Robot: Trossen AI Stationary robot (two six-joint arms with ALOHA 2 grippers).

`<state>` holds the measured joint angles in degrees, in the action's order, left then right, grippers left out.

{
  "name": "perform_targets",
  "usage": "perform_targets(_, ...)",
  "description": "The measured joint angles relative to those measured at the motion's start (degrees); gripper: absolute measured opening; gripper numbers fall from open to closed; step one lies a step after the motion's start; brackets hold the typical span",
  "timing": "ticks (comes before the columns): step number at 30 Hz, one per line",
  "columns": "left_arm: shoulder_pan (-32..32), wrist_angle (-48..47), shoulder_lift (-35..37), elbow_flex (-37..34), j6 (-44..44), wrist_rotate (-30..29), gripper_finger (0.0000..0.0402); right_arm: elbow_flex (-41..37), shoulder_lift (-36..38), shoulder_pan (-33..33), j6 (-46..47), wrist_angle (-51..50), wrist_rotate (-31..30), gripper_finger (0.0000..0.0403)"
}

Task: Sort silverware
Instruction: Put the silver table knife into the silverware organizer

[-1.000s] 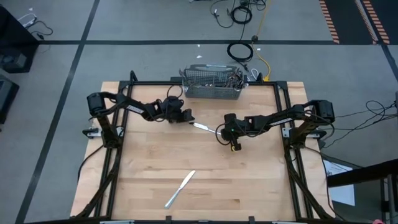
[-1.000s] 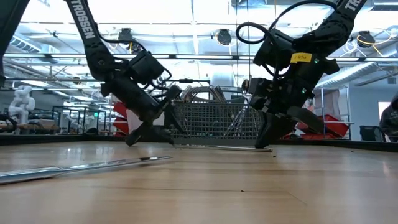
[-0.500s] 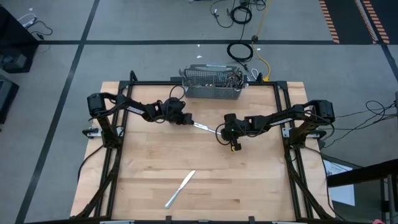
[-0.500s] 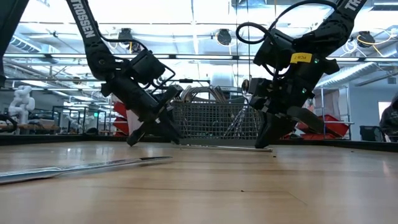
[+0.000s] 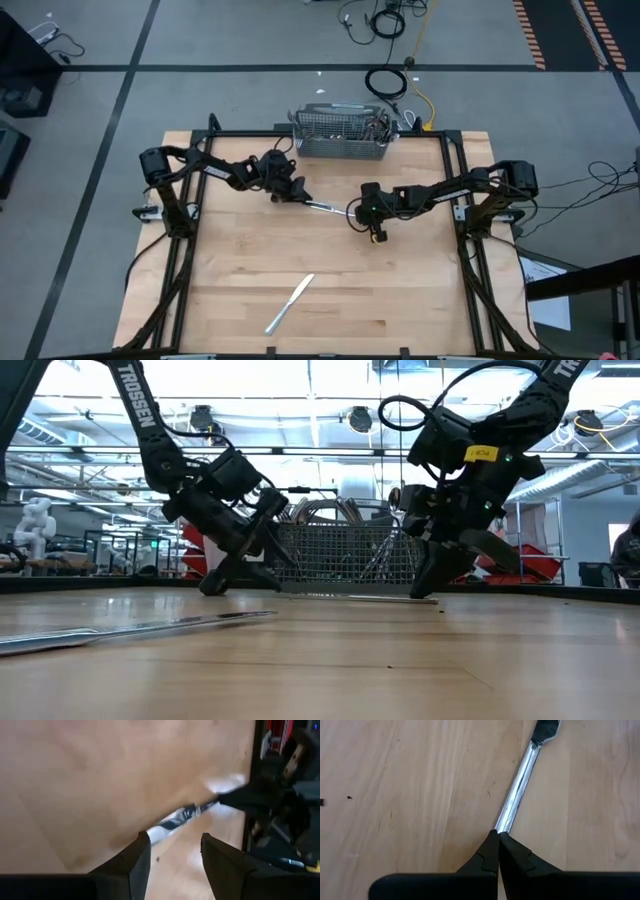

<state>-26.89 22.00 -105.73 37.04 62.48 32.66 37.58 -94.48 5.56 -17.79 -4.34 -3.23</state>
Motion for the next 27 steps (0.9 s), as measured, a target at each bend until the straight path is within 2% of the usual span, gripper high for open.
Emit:
perform_targets(8,-0.03,-1.05,0.0,0.02,-1.81,1.17,0.0176,-0.02,0.0,0.0,-0.93,0.07,0.14,0.0)
perform_targets(14,-3.35,-5.06,0.13,0.22,-6.63,3.3,0.0176,-0.02,0.0,-0.01,-0.95,0.07,0.18,0.0)
perform_targets(21,-5.98,-8.22,1.7,0.2,-8.66,1.76,0.0176,-0.02,0.0,-0.02,-2.48,0.09,0.25,0.0)
perform_targets(24,-4.81,-13.31,2.42,0.88,-11.61,-1.02,0.0176,-0.02,0.0,-0.02,-2.5,0.11,0.26,0.0)
perform_targets(27,-2.35,-14.14,2.43,1.49,-12.44,-2.98,0.0175,-0.02,0.0,-0.02,-2.54,0.13,0.28,0.0)
